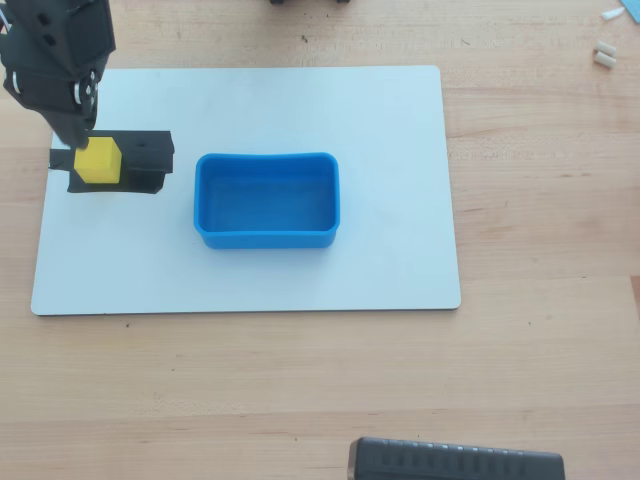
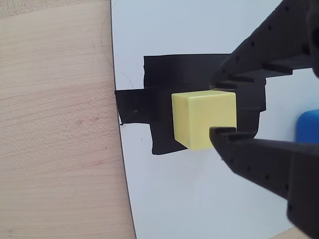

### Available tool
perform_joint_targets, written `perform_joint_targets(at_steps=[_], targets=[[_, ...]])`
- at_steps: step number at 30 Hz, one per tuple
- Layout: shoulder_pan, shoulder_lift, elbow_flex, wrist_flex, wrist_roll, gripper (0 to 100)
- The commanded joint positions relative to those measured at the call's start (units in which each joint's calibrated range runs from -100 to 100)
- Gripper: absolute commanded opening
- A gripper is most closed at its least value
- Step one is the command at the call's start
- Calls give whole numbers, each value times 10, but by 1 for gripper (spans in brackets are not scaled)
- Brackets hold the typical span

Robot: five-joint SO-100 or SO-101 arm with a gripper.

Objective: Pick up yellow cube and drop it in the blue rectangular bin

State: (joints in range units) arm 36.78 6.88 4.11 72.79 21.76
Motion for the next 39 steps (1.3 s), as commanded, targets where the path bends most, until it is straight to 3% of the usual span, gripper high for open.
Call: perform_joint_targets(at_steps=[1, 3, 8, 26, 32, 36, 39], targets=[[8, -16, -56, 10, -3, 23], [8, -17, -56, 15, -3, 31], [-8, -16, -58, 19, -2, 35], [-20, 66, -68, 12, -3, 34], [-13, 91, -80, 11, -3, 31], [-15, 90, -85, 18, -3, 19], [-15, 86, -85, 19, -3, 19]])
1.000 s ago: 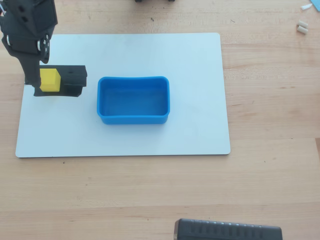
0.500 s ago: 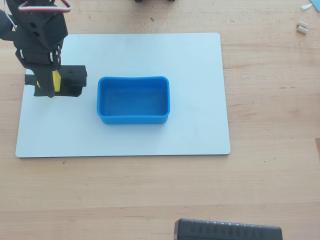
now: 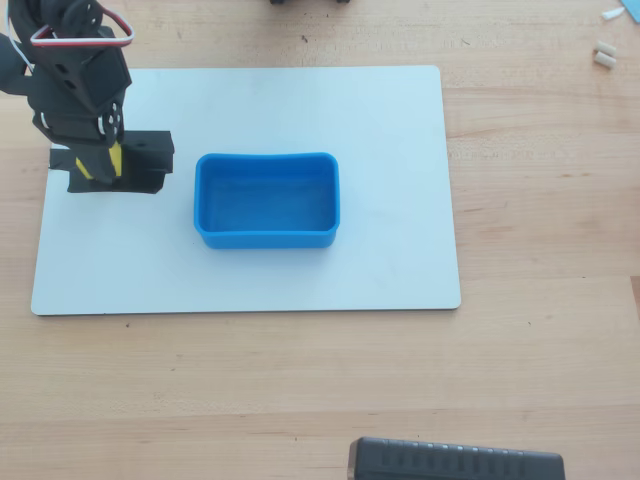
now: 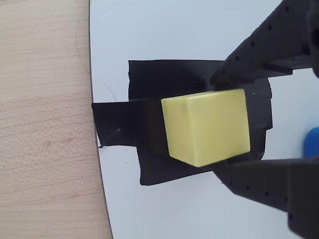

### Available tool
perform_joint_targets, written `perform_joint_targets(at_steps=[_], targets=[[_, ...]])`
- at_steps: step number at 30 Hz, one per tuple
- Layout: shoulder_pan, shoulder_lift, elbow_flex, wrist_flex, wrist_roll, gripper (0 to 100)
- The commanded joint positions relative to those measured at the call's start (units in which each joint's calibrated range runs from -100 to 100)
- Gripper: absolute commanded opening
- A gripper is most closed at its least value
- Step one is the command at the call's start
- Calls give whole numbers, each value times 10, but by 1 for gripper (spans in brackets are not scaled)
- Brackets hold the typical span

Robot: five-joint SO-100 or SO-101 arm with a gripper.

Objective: Pick up yellow cube and drop it in the blue rectangular bin

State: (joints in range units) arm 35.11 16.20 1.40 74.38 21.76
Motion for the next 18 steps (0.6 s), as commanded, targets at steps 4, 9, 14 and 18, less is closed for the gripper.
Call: perform_joint_targets(at_steps=[4, 9, 14, 18], targets=[[1, -11, -72, 24, -9, 18], [-26, -49, -119, 92, -37, 18], [-50, -82, -170, 165, -57, 18], [-73, -134, -173, 202, -72, 18]])
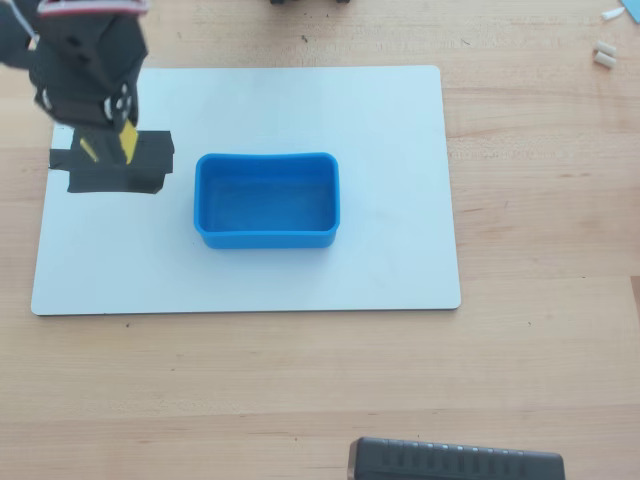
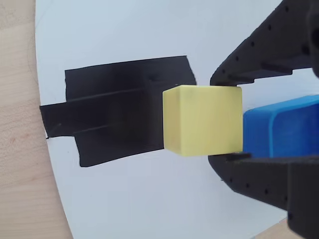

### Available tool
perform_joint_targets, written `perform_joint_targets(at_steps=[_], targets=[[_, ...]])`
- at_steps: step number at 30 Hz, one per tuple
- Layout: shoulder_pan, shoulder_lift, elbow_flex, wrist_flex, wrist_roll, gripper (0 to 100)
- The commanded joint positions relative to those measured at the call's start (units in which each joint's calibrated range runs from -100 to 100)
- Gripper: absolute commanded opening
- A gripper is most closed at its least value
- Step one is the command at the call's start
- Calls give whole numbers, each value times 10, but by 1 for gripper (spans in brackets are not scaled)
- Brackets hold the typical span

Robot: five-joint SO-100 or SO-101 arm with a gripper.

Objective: Pick up yellow cube and drop it in the blue rectangular bin

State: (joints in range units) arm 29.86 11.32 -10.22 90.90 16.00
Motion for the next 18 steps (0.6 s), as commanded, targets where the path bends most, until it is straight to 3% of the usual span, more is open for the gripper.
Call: perform_joint_targets(at_steps=[1, 8, 18], targets=[[-29, -96, -57, 51, -19, 18], [-101, -153, -21, 86, -55, 18], [-226, -276, 221, -74, -81, 17]])
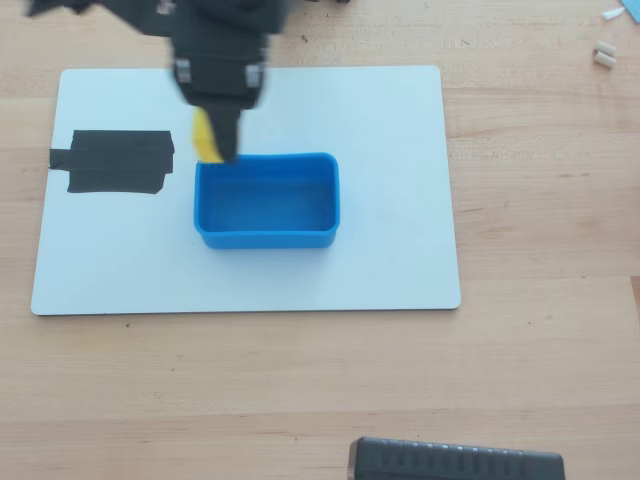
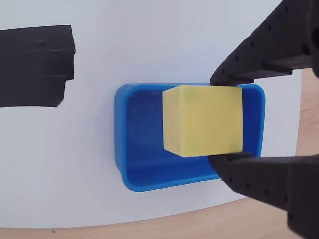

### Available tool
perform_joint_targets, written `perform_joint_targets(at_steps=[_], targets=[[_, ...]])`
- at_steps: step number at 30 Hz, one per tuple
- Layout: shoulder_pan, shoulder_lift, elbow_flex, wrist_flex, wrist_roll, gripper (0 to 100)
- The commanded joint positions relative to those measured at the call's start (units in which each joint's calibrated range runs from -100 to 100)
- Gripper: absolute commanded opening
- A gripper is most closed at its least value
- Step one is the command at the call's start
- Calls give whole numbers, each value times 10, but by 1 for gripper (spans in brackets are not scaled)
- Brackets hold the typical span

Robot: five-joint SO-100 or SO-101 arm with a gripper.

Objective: Pick up yellow cube and drop it in the blue rectangular bin

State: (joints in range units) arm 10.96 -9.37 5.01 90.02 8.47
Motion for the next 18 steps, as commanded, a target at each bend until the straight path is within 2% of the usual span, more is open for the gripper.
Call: perform_joint_targets(at_steps=[1, 8, 13, 18], targets=[[-48, -71, 88, -80, -7, 17], [-57, -71, 180, -179, -8, 17], [-62, -65, 191, -185, -6, 17], [-66, -62, 204, -186, -6, 26]])
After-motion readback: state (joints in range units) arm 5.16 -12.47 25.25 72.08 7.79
